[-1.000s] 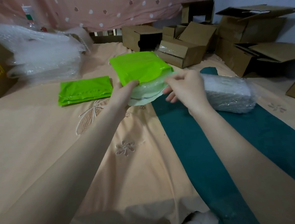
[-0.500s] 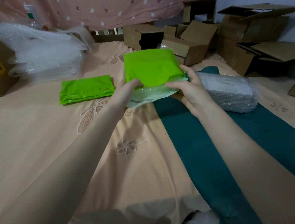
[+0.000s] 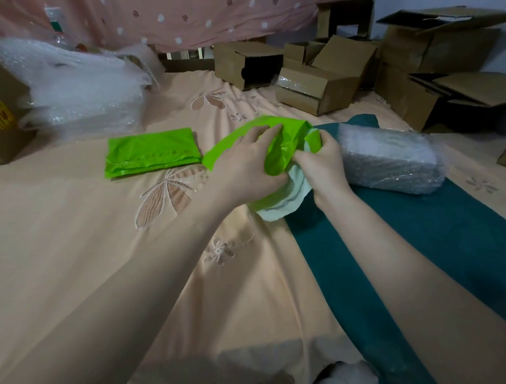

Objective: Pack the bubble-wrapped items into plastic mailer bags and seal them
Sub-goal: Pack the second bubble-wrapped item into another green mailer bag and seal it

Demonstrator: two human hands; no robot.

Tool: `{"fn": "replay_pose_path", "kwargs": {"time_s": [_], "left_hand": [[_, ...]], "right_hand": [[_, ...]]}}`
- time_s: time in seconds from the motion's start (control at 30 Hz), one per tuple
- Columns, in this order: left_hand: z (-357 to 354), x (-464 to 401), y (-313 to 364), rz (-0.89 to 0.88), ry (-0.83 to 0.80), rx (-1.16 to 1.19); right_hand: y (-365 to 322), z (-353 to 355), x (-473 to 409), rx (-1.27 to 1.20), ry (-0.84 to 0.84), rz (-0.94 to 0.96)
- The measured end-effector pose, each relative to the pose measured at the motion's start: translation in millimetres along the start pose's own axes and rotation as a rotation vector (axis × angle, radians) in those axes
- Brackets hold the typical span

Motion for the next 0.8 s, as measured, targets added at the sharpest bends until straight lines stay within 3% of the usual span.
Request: {"fn": "replay_pose_path", "kwargs": {"time_s": [0.13,0.33,0.47,0.6,0.8], "left_hand": [[8,1,2,0.044,0.124,-0.194],[26,-1,-11,0.131,0.229,-0.193],[27,0,-20,0.117,0.222,-0.124],[9,-5,-25,0.064,0.105,-0.11],[-4,-3,-23,-0.001,0.009,-0.029]], "right_hand": [[0,-3,-1,0.037,0.002,0.017],[4,-8,4,0.127,-0.038,0.001],[13,-14,7,0.287,-0.144,-0.068],[1,-20,10,0.505,-0.206,0.064],[-19,-19,14,0.585,-0.117,0.23]]}}
Point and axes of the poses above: each hand's wrist, its own x-axis away from the middle knuckle, its own z-axis out of the back of the hand, y = z × x, the point moved 10 cm from there along -x, towards the middle knuckle, and after that the axes turned 3 degrees about -y, right-handed, at the moved point
